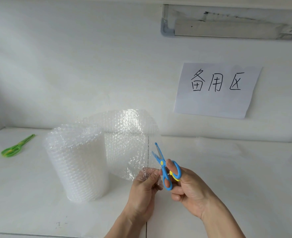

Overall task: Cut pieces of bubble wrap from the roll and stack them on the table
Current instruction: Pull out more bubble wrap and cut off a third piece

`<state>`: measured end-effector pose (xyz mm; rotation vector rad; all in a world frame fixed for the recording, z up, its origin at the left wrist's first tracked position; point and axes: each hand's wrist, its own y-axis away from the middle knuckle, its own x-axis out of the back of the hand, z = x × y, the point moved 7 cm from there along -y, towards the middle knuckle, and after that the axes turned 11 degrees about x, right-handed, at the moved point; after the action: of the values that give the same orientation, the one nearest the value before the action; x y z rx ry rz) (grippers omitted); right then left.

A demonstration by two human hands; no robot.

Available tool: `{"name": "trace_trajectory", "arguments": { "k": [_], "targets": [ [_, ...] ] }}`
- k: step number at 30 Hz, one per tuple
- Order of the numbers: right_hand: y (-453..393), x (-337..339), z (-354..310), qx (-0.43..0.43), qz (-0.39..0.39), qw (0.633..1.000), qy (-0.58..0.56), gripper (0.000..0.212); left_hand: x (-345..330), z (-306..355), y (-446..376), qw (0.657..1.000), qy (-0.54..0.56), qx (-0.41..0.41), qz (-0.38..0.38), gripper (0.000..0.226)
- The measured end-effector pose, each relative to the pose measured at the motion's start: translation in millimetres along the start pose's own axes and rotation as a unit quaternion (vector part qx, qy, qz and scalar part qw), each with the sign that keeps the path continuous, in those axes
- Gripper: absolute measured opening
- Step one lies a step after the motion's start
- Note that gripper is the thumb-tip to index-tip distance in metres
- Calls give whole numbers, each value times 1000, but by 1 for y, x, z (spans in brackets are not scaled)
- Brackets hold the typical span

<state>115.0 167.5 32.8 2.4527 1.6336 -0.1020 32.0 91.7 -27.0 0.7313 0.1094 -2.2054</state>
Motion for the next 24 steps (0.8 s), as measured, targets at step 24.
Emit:
{"name": "trace_trajectory", "arguments": {
  "k": [24],
  "targets": [
    [-8,6,-1,74,77,993,59,57,3,-3,-1,999,29,24,0,19]
  ]
}}
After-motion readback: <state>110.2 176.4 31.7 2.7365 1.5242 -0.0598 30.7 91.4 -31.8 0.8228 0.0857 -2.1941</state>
